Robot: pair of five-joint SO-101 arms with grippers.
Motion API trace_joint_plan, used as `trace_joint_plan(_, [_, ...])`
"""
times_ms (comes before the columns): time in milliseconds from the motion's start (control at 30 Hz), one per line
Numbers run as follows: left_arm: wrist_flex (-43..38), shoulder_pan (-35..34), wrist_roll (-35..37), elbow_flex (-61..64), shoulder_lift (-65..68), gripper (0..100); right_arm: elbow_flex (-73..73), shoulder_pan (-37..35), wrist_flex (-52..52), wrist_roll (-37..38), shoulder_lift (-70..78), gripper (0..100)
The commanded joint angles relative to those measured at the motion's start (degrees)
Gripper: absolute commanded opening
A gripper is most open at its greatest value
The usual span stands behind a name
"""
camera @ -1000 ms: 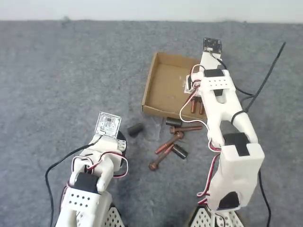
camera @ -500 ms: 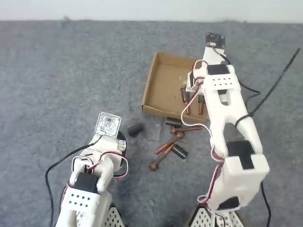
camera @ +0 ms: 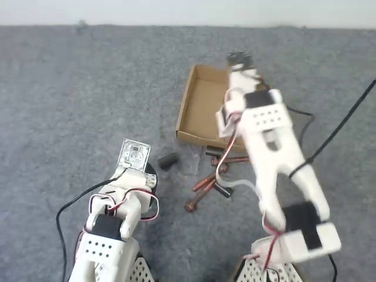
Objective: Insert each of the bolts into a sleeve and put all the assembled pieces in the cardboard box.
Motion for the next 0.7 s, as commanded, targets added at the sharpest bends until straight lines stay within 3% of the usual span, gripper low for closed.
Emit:
trace_joint_plan(0, [0.18,-0.44,-0.35,-0.48,-1.14,1,6.33,-6.37,-5.14,5.1,-8.84,0.7])
trace_joint_plan(267, [-2.02,-9.41,-0.35,-0.57,-1.14,1,20.75,-9.36,-23.08,14.33,-11.47,0.9])
trace_joint_plan(533, [-2.11,-23.56,0.62,-2.15,-1.14,1,20.84,-14.2,-28.79,19.6,-5.58,1.1])
trace_joint_plan(667, [-1.93,-28.04,13.89,-3.03,-0.97,1,19.69,-16.48,-31.08,23.03,-1.63,8.2])
